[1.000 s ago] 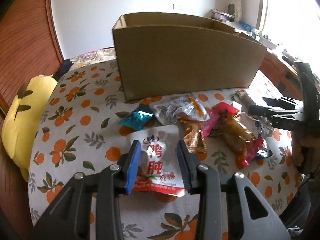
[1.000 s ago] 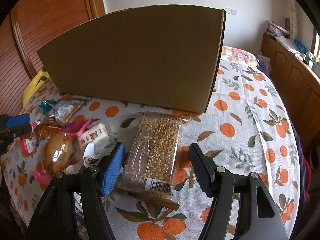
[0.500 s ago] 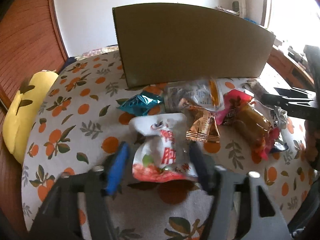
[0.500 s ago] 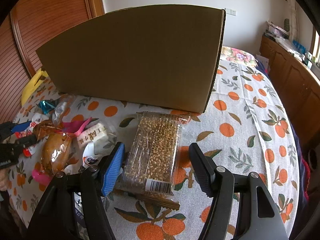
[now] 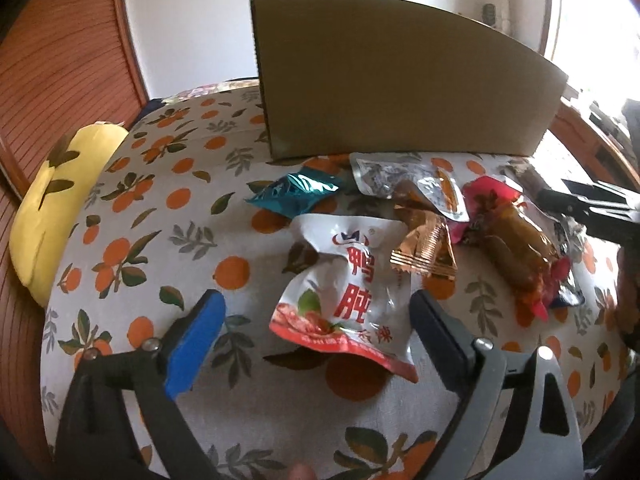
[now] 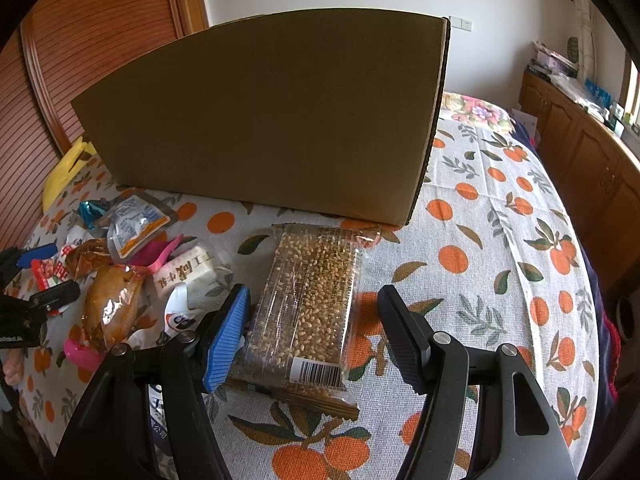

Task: Organize snacks
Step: 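Close left gripper on the duck-neck packet while right gripper grasps the grain bar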

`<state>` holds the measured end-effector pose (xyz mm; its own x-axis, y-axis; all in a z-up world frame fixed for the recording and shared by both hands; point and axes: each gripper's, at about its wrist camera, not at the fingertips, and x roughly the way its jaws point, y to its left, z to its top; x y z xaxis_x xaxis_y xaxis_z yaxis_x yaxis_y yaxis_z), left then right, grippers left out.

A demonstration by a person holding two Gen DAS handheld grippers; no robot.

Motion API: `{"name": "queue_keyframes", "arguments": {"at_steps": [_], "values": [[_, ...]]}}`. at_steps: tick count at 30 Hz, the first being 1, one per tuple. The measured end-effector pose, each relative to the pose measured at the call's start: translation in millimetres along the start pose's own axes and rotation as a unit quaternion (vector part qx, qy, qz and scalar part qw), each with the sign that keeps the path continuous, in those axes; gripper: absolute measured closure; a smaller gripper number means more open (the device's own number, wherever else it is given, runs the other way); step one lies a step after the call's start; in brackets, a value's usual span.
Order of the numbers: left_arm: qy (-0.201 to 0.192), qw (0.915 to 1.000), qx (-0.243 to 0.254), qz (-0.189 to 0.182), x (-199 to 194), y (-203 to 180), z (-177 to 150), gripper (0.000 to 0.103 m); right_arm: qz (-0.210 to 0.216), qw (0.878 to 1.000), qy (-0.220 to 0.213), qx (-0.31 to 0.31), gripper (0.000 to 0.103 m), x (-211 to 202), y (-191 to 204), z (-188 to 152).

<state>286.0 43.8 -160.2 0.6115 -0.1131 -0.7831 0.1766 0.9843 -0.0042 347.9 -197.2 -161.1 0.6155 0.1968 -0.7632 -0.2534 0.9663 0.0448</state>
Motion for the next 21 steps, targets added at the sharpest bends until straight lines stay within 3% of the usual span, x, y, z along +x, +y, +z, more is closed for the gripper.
{"name": "queue_keyframes", "arguments": {"at_steps": [8,13,15,17,21], "values": [[0.015,0.9996,0.017,-0.016,-2,-2,3,0.012,0.0,1.0,0.0,0.0,0.035,0,0,1],[0.004,0.9984,0.022,-0.051,-9,-5,8,0.014,0.0,1.0,0.0,0.0,0.035,0,0,1],[0.006,0.998,0.027,-0.058,-9,-8,11,0.026,0.0,1.0,0.001,-0.001,0.035,0,1,1],[0.014,0.9977,0.026,-0.06,-7,-10,12,0.028,-0.002,1.0,0.001,-0.001,0.035,0,0,1],[0.021,0.9979,0.017,-0.059,-2,-8,14,0.041,-0.003,1.0,0.001,-0.001,0.035,1,1,1]]}}
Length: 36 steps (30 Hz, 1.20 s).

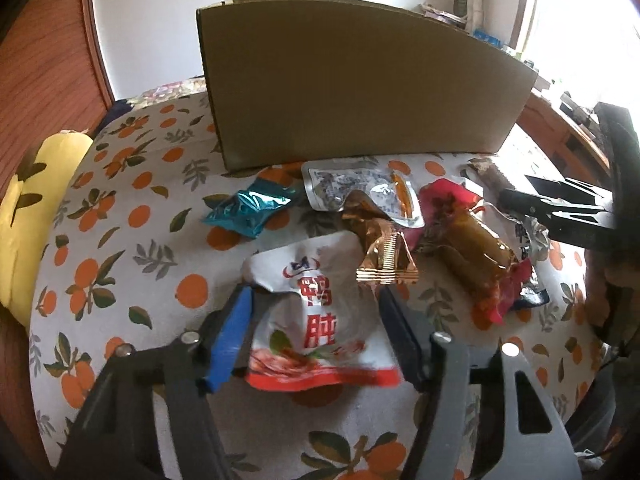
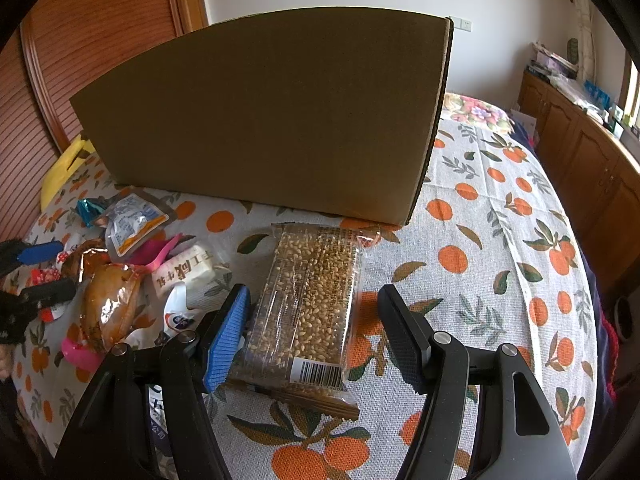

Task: Organize snacks
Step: 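Close left gripper on the duck-neck packet while right gripper grasps the grain bar, then lift both held packets and carry them over the cardboard box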

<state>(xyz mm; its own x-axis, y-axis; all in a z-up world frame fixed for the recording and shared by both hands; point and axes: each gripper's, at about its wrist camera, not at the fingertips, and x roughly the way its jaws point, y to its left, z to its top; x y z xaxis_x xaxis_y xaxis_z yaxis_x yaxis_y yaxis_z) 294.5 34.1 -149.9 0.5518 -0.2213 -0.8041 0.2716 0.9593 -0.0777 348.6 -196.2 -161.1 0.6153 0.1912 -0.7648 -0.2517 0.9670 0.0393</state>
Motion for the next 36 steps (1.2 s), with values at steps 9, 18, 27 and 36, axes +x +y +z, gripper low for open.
{"name": "queue_keyframes", "arguments": {"at_steps": [9,18,27,36], "values": [[-0.013,0.9999,0.008,0.007,-10,1,-4,0.07,0.0,1.0,0.001,0.0,0.035,0,1,1],[-0.031,0.9994,0.005,0.011,-28,3,-16,0.075,-0.003,1.0,0.002,-0.001,0.035,1,2,0],[-0.046,0.9985,-0.007,0.028,-40,14,-25,0.077,-0.01,1.0,0.0,-0.003,0.051,0,4,-2],[-0.087,0.9956,-0.03,0.015,-61,19,-31,0.079,-0.009,1.0,-0.003,-0.001,0.058,-1,5,0]]}}
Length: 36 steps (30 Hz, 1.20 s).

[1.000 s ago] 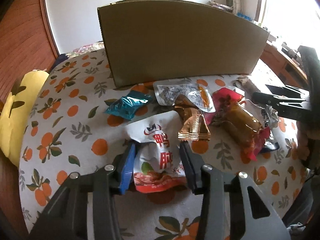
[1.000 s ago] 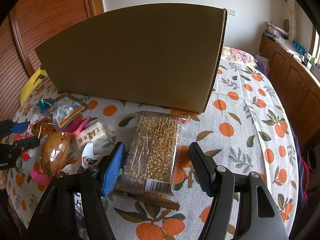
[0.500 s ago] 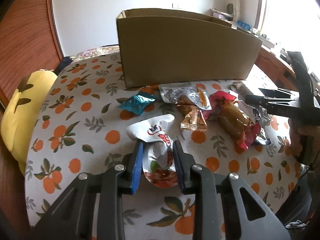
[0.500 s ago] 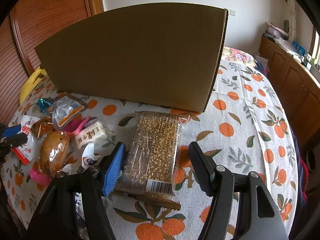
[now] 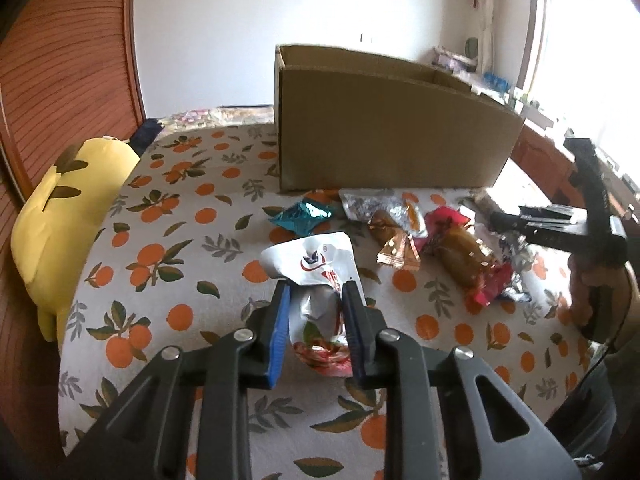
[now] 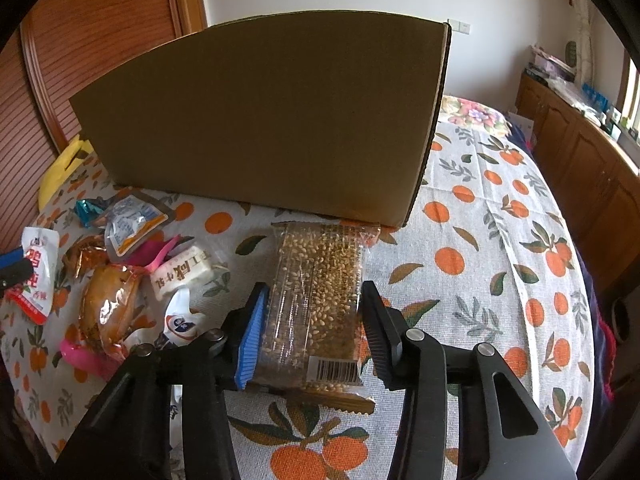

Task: Organize snacks
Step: 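Lift both held packets and carry them over the cardboard box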

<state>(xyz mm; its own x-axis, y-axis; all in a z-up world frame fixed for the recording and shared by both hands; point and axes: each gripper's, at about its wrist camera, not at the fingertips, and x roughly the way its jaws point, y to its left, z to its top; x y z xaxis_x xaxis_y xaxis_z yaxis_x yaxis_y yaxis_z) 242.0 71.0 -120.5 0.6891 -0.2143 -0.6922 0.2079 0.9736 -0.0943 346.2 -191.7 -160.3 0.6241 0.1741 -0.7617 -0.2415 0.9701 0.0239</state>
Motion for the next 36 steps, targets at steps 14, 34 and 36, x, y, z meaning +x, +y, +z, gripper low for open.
{"name": "queue_keyframes", "arguments": {"at_steps": [14,34,36], "values": [[-0.053,0.9985,0.007,-0.011,-28,-13,12,0.08,0.007,1.0,-0.017,-0.007,0.061,-14,-5,-2],[-0.143,0.988,0.037,-0.047,-30,-33,102,0.08,0.049,0.992,-0.112,-0.041,0.061,-95,4,54],[-0.153,0.9863,0.038,-0.049,-26,-32,115,0.08,0.052,0.99,-0.122,-0.045,0.061,-97,5,67]]}}
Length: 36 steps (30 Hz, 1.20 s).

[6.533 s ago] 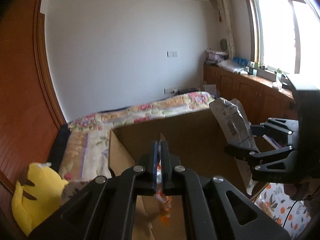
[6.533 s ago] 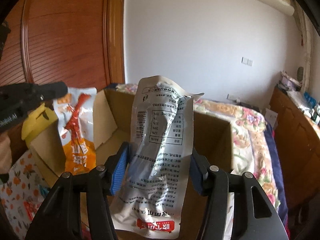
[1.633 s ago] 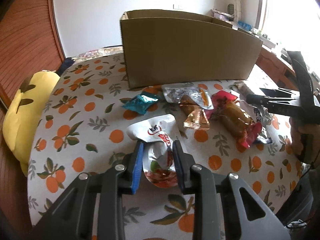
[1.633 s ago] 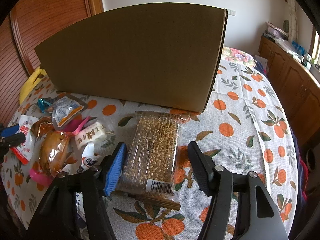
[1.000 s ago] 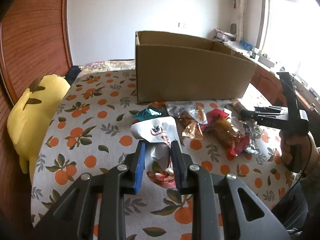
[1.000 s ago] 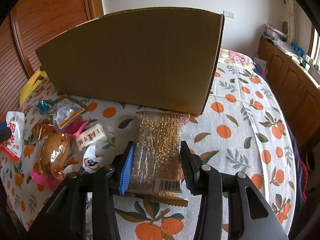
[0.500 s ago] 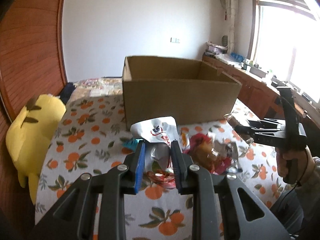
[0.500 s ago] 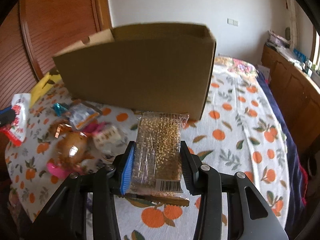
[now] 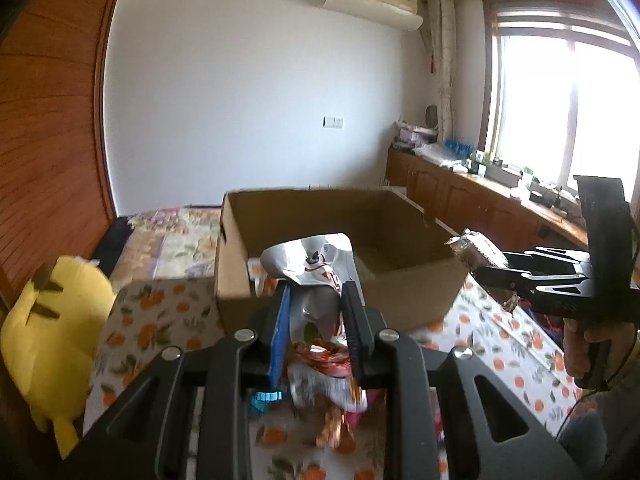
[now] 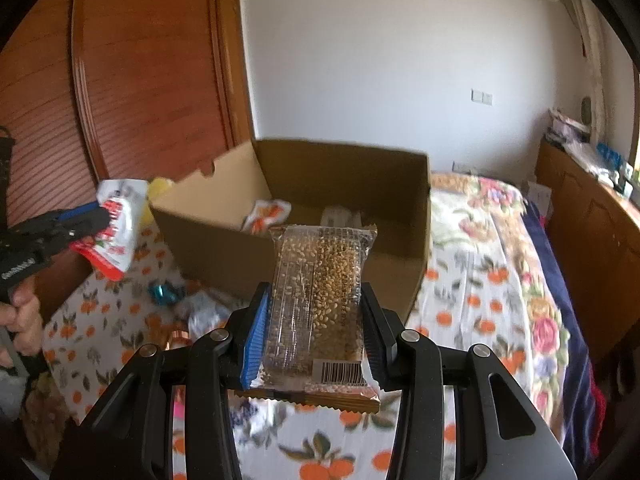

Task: Organize snacks
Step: 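Lift both held packets and carry them over the cardboard box, then open right gripper to drop the grain bar while left gripper releases the duck-neck packet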

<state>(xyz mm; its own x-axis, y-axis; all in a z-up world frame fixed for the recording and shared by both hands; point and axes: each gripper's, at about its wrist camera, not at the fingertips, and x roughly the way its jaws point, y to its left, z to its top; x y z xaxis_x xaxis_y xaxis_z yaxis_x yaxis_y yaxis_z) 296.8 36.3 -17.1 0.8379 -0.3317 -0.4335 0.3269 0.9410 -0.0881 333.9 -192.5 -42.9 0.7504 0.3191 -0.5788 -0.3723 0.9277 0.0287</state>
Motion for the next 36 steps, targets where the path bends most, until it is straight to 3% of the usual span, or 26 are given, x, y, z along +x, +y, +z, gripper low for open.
{"name": "queue_keyframes", "arguments": {"at_steps": [7,15,25,36], "values": [[-0.028,0.9996,0.0,-0.005,29,11,35,0.08,0.011,0.999,-0.033,-0.016,0.061,13,-1,41],[-0.036,0.9994,0.0,0.002,69,25,52,0.08,0.021,0.998,-0.05,-0.022,0.061,48,-8,72],[-0.022,0.9997,-0.011,0.001,115,30,43,0.08,0.011,0.999,-0.037,-0.019,0.061,90,-19,71],[0.02,0.9998,-0.002,-0.006,141,21,25,0.078,0.019,1.0,-0.015,-0.007,0.061,117,-26,54]]}}
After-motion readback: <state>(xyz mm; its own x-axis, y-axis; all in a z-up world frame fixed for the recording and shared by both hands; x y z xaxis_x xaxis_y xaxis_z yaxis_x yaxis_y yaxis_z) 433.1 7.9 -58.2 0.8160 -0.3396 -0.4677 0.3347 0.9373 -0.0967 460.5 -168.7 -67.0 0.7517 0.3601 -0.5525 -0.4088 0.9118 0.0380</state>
